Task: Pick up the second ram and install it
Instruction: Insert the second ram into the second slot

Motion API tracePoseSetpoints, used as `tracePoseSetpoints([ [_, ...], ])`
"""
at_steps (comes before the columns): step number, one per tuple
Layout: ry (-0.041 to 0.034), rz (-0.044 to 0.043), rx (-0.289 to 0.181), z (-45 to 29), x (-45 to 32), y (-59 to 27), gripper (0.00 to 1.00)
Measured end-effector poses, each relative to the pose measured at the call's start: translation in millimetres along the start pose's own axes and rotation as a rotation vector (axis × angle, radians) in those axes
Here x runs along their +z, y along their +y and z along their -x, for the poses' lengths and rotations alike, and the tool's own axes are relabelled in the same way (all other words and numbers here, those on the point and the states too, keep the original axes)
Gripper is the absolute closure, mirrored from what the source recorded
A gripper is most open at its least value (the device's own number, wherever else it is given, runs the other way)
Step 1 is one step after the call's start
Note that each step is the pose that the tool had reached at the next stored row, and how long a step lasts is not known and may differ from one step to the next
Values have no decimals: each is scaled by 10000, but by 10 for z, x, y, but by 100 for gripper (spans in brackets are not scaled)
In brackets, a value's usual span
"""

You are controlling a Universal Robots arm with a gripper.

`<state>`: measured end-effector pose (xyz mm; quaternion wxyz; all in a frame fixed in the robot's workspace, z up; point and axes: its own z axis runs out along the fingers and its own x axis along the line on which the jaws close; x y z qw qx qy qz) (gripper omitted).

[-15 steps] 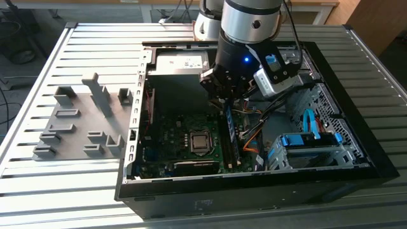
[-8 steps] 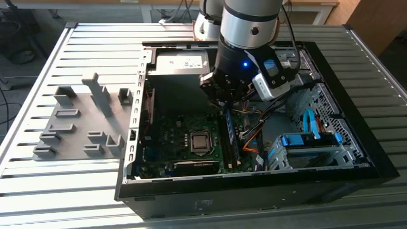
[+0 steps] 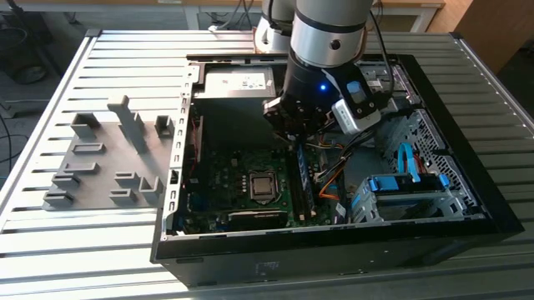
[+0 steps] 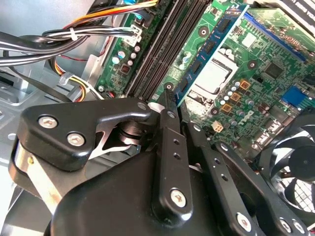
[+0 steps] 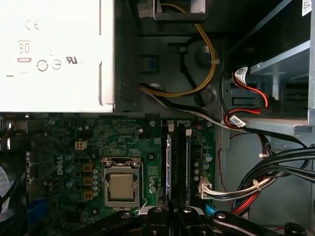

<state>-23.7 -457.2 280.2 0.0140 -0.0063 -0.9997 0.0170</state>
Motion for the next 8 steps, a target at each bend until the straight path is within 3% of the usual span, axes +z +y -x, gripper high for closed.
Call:
tracePoseSetpoints([
  [8,2,2,50,20,77,2,86],
])
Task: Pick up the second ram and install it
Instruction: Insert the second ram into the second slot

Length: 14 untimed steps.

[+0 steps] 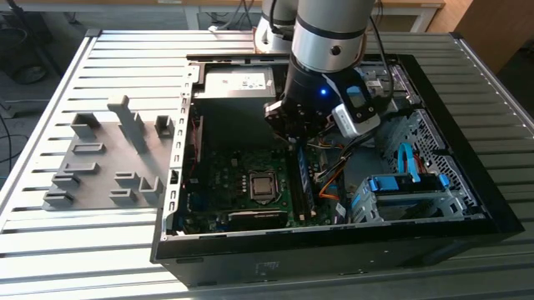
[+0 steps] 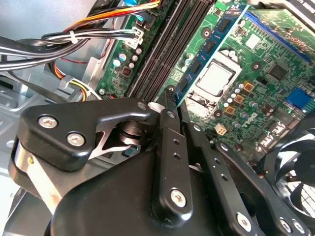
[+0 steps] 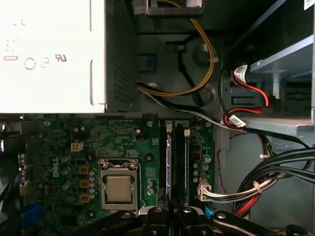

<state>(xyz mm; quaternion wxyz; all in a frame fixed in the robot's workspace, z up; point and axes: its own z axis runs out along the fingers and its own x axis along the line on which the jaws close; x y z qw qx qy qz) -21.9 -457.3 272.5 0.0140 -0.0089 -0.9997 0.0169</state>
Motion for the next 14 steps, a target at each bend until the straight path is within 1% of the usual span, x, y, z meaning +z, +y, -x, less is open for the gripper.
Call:
tracePoseSetpoints([
  [5,1,0,0,10,63,-12,86],
  [10,11,2,1,14,102,-38,86],
  [14,20,0,0,19,171,-41,86],
])
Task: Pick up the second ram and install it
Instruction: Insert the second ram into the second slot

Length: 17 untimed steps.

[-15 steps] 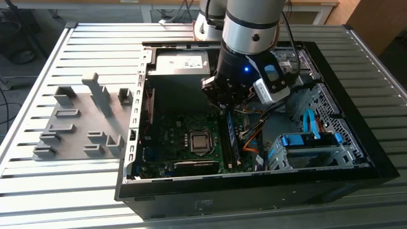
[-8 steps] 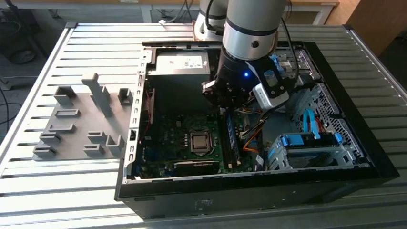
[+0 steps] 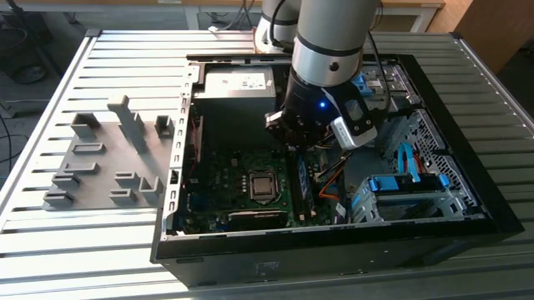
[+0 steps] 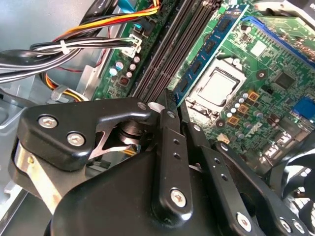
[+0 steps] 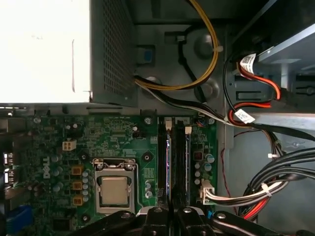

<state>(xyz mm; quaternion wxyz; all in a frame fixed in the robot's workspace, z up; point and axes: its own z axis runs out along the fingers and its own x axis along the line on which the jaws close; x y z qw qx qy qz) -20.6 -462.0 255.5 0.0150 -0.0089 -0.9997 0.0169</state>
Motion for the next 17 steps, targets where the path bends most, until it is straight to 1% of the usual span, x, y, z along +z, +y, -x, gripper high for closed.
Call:
tracePoseSetpoints([
  [1,3,0,1,3,32,0,86],
  [9,7,0,10,10,113,3,86],
  [17,6,0,11,20,216,5,86],
])
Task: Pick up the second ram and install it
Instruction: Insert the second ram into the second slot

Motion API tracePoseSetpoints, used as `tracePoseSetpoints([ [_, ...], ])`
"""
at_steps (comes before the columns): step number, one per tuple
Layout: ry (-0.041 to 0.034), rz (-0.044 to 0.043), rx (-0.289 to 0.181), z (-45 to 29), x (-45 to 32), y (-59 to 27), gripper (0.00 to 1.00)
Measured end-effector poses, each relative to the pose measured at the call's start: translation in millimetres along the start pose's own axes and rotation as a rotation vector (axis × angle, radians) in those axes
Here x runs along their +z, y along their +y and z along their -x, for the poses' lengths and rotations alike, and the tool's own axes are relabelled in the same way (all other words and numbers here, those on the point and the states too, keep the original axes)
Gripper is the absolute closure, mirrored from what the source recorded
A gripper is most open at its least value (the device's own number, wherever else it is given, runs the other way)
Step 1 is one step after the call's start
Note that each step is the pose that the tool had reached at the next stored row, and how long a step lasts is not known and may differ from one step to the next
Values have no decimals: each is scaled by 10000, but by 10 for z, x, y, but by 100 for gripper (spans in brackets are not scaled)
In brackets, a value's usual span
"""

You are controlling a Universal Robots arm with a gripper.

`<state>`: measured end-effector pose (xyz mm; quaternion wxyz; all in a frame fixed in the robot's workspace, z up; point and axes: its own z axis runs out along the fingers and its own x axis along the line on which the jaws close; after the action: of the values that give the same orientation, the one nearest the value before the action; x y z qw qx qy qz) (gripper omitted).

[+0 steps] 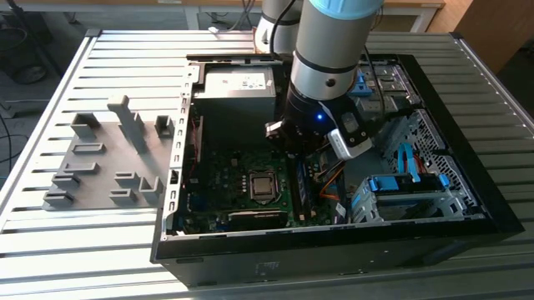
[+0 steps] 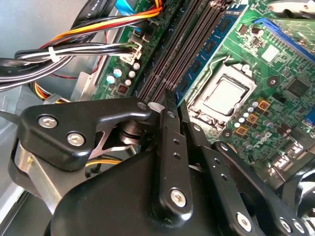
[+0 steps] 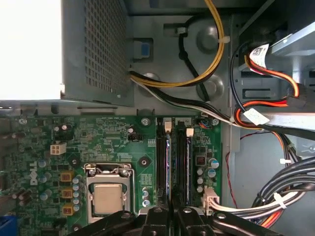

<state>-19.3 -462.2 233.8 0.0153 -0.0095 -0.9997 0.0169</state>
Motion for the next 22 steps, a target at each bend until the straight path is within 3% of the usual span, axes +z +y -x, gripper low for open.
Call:
tracePoseSetpoints([
  [15,2,4,-3,3,28,-6,86],
  [17,4,44,-5,4,38,-15,86],
  [20,10,174,-9,5,65,-32,86],
  [22,9,204,-9,5,90,-38,86],
])
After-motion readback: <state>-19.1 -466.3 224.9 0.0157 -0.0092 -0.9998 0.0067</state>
